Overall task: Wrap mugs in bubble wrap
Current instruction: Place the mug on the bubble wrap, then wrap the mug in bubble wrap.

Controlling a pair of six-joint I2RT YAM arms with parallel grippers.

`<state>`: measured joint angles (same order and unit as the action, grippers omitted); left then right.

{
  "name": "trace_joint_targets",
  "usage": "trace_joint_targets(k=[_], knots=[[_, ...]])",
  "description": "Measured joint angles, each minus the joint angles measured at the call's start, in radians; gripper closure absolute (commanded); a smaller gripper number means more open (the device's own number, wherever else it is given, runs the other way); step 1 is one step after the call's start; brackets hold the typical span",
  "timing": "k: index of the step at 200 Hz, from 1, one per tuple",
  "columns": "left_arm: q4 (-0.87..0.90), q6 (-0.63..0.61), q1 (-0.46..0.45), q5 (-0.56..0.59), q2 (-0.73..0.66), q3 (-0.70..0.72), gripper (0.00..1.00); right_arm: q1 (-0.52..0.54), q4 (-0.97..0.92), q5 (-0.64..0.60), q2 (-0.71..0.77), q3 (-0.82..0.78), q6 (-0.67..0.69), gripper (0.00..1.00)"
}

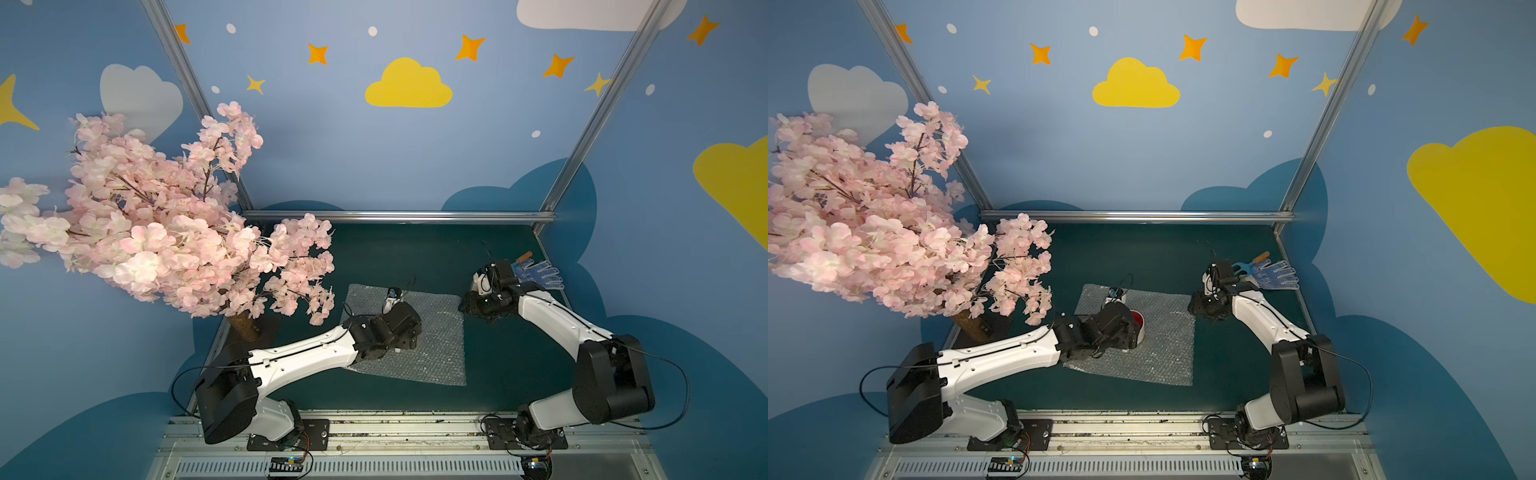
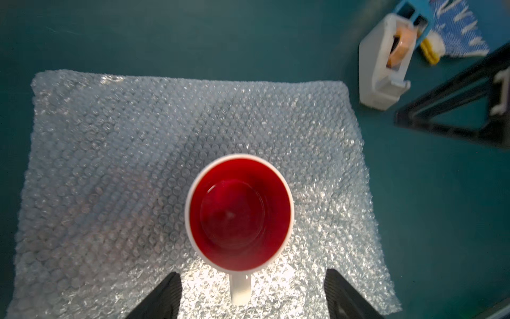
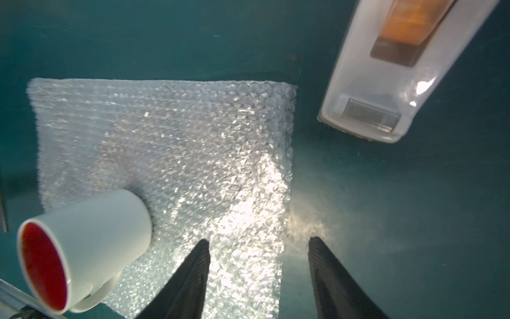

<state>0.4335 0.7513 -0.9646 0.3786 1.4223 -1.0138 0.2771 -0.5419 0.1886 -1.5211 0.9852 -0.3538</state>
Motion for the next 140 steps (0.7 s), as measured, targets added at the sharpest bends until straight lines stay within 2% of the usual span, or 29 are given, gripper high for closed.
trace_joint_targets(k=[24, 48, 97, 140], knots=[[0.000, -0.020, 0.106, -0.046, -0.001, -0.029, 0.15, 0.000, -0.035, -0.040, -0.116, 0.109, 0.033, 0.46], [0.009, -0.041, 0.156, -0.084, 0.001, -0.042, 0.14, 0.000, -0.058, -0.075, -0.208, 0.207, 0.065, 0.48], [0.012, -0.062, 0.167, -0.158, 0.003, -0.040, 0.15, 0.007, -0.119, -0.109, -0.364, 0.357, 0.119, 0.51], [-0.007, -0.064, 0.167, -0.205, 0.003, -0.012, 0.16, 0.026, -0.157, -0.112, -0.433, 0.414, 0.153, 0.53]])
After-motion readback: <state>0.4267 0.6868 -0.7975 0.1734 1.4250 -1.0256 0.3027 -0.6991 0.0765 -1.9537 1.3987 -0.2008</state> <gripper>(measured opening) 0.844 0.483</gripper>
